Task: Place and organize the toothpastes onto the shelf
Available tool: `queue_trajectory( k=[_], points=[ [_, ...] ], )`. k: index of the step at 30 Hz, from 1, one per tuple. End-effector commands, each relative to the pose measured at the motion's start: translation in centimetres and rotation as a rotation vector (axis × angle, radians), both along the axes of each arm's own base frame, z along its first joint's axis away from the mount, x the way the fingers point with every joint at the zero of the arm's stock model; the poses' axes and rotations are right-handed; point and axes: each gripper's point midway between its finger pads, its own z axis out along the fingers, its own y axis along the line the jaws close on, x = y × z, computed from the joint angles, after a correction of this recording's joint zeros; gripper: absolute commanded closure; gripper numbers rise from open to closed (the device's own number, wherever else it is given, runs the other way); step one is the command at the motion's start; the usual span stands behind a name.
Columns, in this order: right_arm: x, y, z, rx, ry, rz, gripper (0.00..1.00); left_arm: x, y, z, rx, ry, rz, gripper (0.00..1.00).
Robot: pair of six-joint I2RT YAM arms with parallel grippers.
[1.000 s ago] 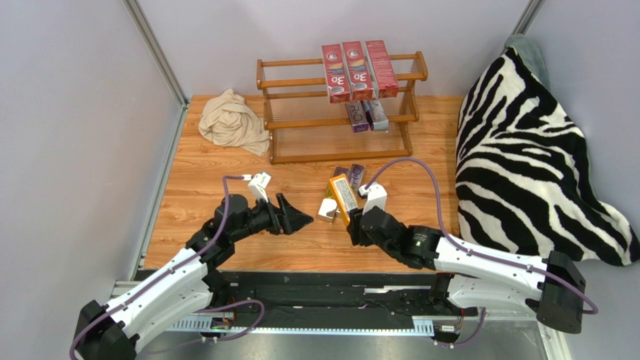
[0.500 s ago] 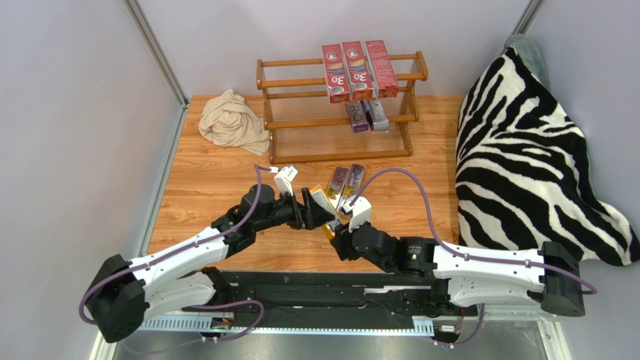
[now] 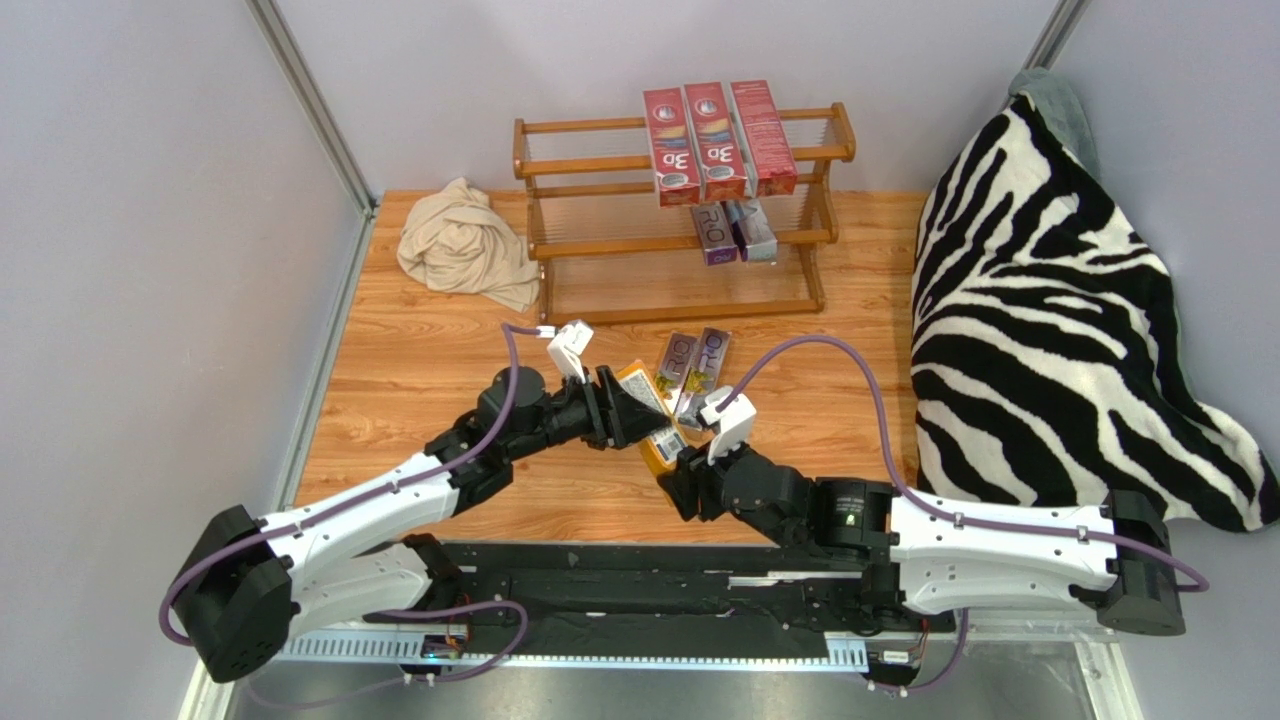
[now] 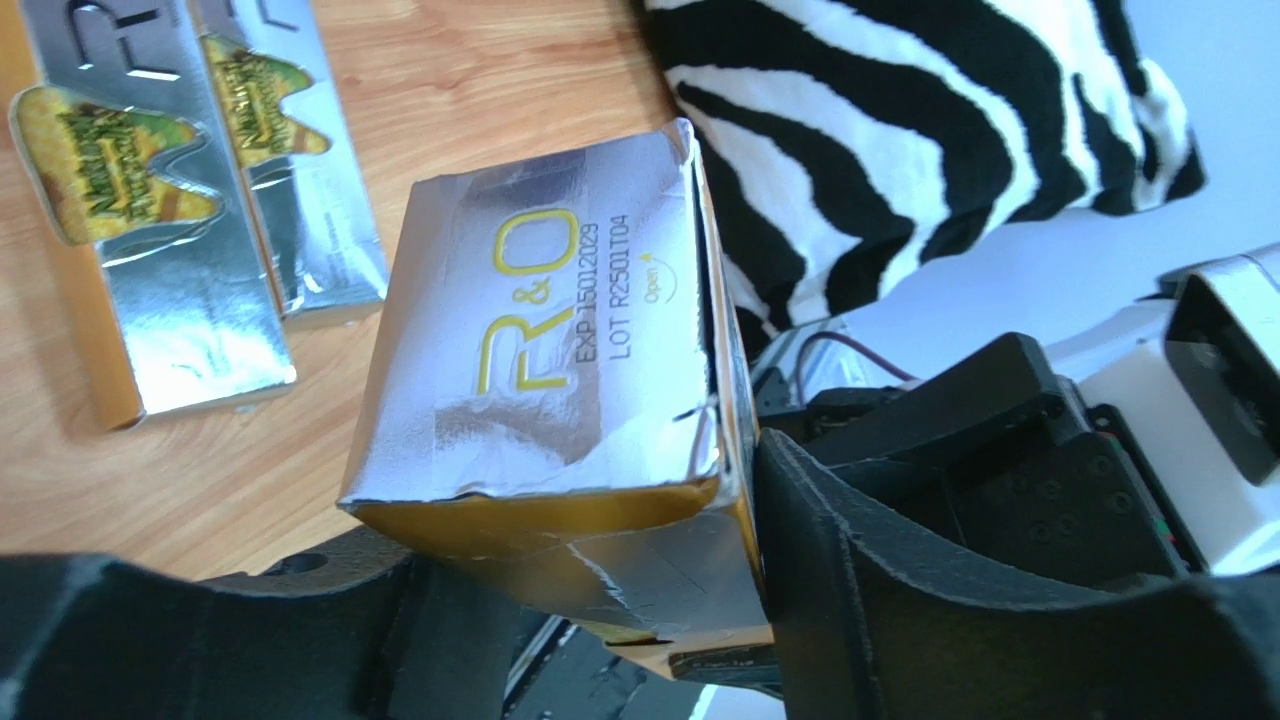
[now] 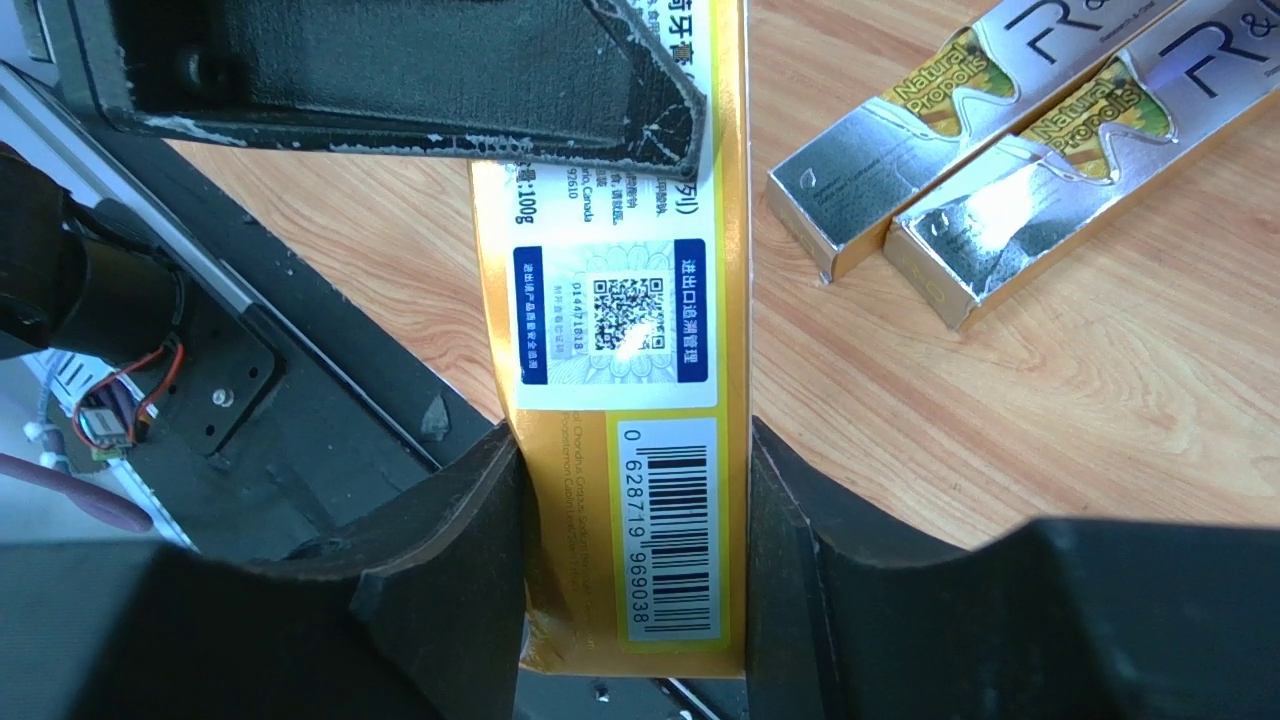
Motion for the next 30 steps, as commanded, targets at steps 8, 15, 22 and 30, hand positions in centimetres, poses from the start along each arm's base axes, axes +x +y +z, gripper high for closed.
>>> queue_trajectory(
  k=[8,15,22,30],
  points=[
    [0.1,0.9,4.0,0.149,-0.026,-0.004,0.32,-0.5,0.0,4.1,-0.090,-0.098,-0.017,0.52],
    [0.0,-0.3,6.4,0.227,-0.042,-0.019,0.17,-1.8,1.4,7.6,-0.143,-0.219,-0.030,0.50],
    [-1.3,-2.1,11.4,0.505,-0.052,0.023,0.04,-3.9,3.0,13.4,-0.225,-0.408,-0.125,0.50],
    [-2.9,-1.3,15.7,0.681,-0.052,0.122,0.00,-5.2,3.7,19.8,-0.272,-0.534,-0.183,0.50]
  ],
)
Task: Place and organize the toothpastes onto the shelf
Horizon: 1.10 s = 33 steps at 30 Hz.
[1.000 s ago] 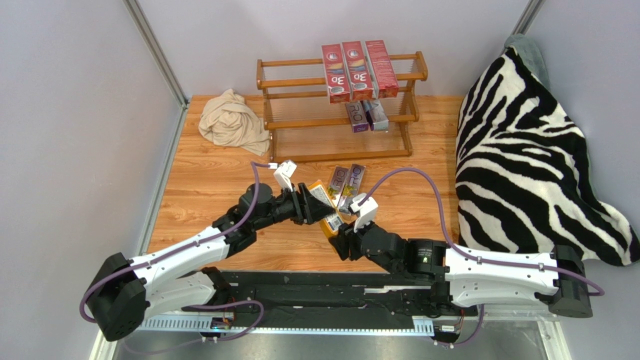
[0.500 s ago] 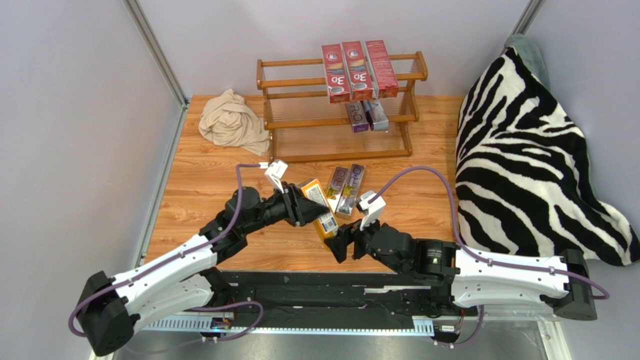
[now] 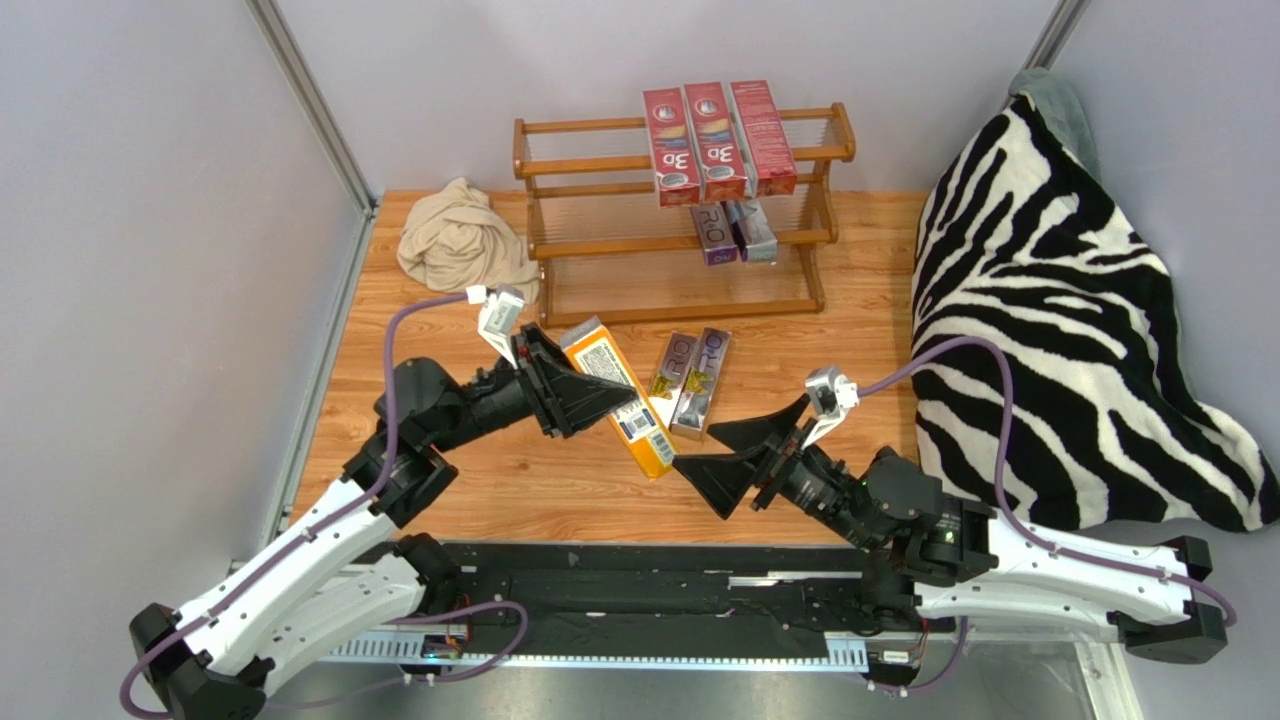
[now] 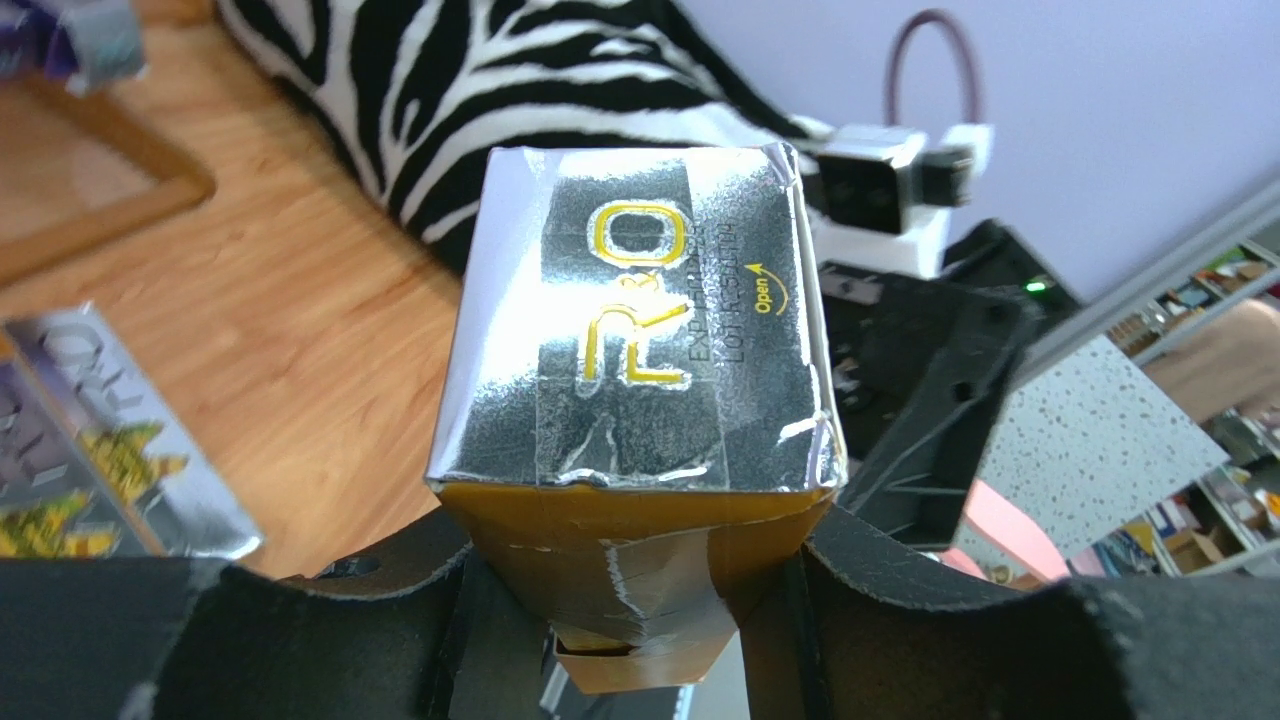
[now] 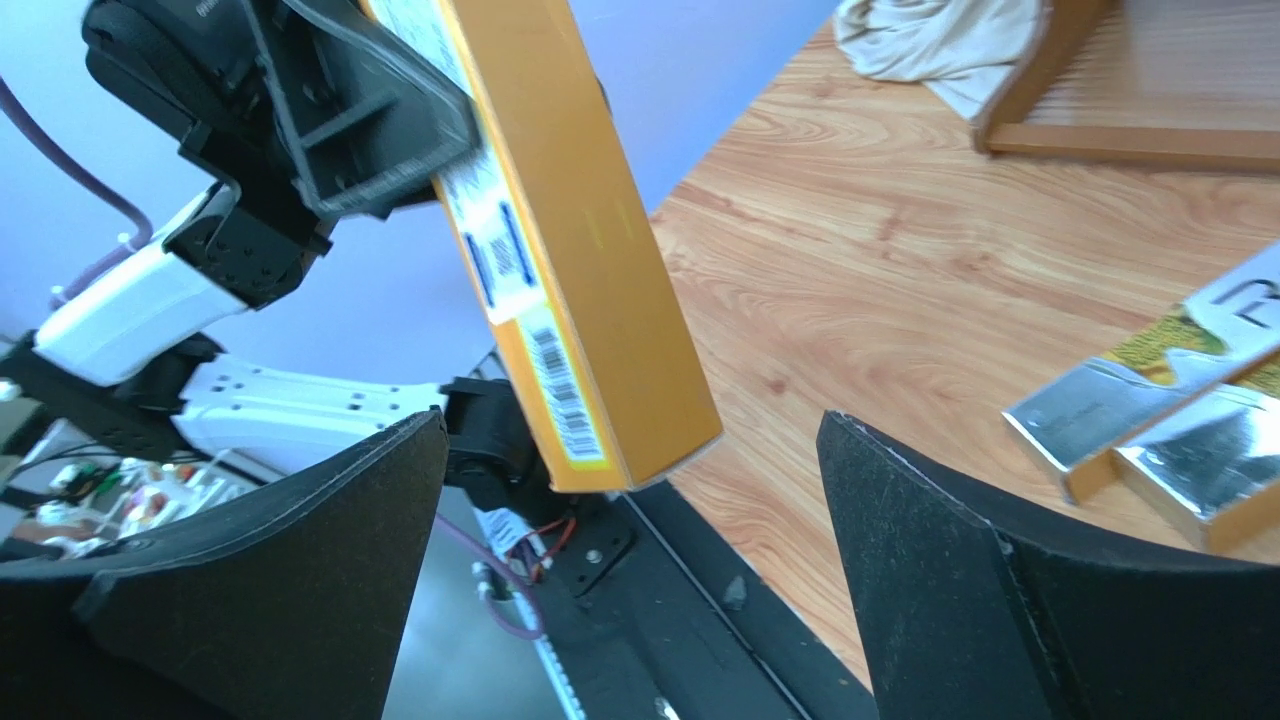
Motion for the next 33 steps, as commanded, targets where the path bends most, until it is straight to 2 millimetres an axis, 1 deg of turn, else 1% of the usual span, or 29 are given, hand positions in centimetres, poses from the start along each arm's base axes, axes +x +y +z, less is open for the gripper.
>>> queue_trajectory(
  k=[1,2,7,8,9,13,18,19,21,23,30,33],
  points=[
    [-1.0,1.4,2.5,0.107,0.004,0.070,0.00,-1.8,0.2,5.8,-0.073,-0.161,-0.071,0.50],
    [-1.1,1.8,2.5,0.112,0.006,0.080,0.00,-2.0,0.2,6.5,-0.082,-0.170,-0.080,0.50],
    [-1.2,2.5,2.9,0.160,0.035,0.088,0.01,-2.2,0.1,8.1,-0.132,-0.193,-0.096,0.50],
    [-1.1,2.4,3.4,0.186,0.030,0.086,0.01,-2.3,0.0,8.2,-0.138,-0.193,-0.103,0.50],
    [-1.1,2.5,3.3,0.191,0.029,0.083,0.02,-2.3,-0.1,8.2,-0.146,-0.183,-0.112,0.50],
    [-0.8,2.6,4.1,0.216,0.027,0.070,0.05,-2.6,-0.7,8.5,-0.187,-0.174,-0.164,0.50],
    [-1.3,3.7,4.2,0.206,0.031,0.110,0.14,-2.8,-0.9,8.9,-0.233,-0.172,-0.192,0.50],
    [-1.4,3.7,4.0,0.208,0.033,0.112,0.17,-2.8,-0.9,9.0,-0.242,-0.178,-0.199,0.50],
    [-1.3,3.5,4.3,0.231,0.036,0.108,0.24,-2.9,-1.0,9.1,-0.255,-0.168,-0.207,0.50],
    [-1.2,3.2,4.4,0.235,0.039,0.101,0.35,-3.1,-0.9,9.1,-0.271,-0.165,-0.212,0.50],
    [-1.1,2.1,5.0,0.270,0.033,0.086,0.34,-3.2,-0.8,8.7,-0.290,-0.157,-0.217,0.51],
    [-1.2,2.1,5.0,0.271,0.035,0.089,0.36,-3.2,-0.8,8.6,-0.303,-0.159,-0.220,0.51]
  ],
)
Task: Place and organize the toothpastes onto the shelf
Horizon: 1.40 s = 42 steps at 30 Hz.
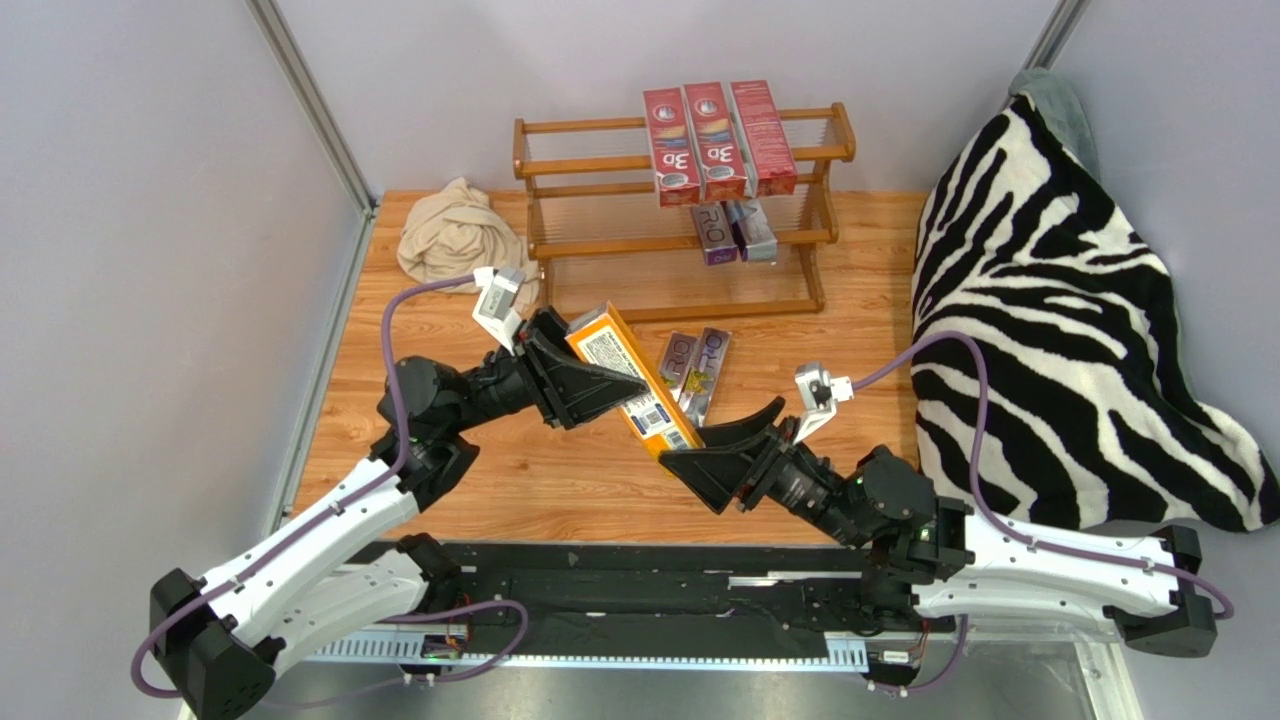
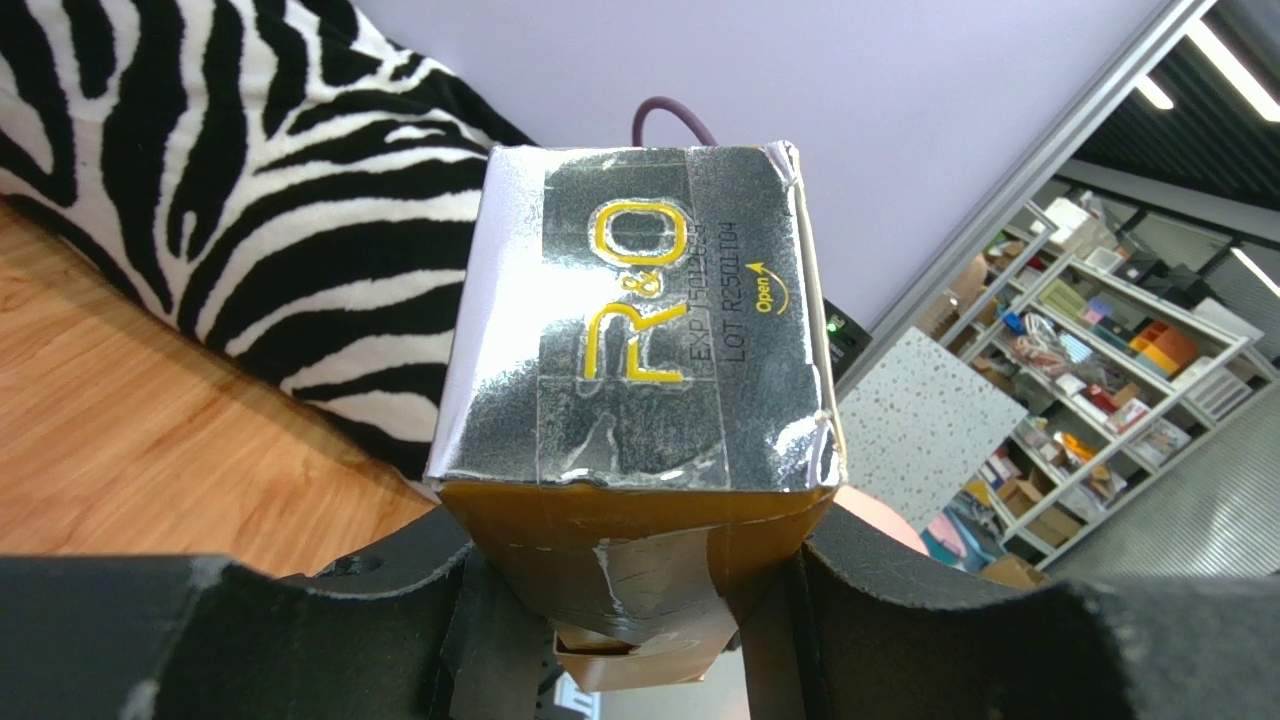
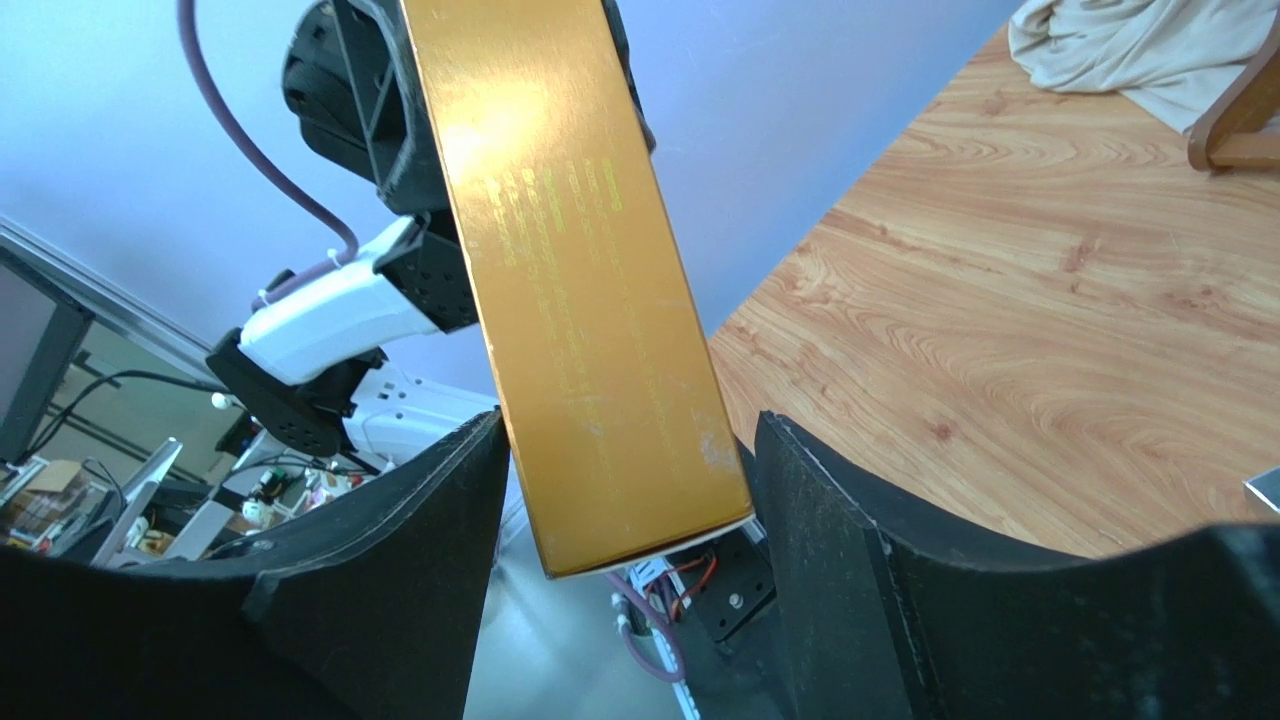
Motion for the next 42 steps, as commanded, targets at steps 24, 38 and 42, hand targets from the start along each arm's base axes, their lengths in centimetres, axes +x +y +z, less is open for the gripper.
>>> queue_trajectory(
  k=[24,38,42],
  points=[
    [3.8,-0.8,-3.3,-0.083,0.191,-0.169,0.69,5.0,3.6,-9.9,0.329,0.146,0.404,0.06],
    [9.8,1.2,-9.6,-0.115,0.352,-0.144,0.73,3.6,11.8,-17.1,0.508,0.287,0.699,0.05],
    [12.1,0.9,-11.2,-0.104,0.404,-0.170,0.74,3.2,12.1,-18.0,0.503,0.303,0.693,0.05]
  ],
)
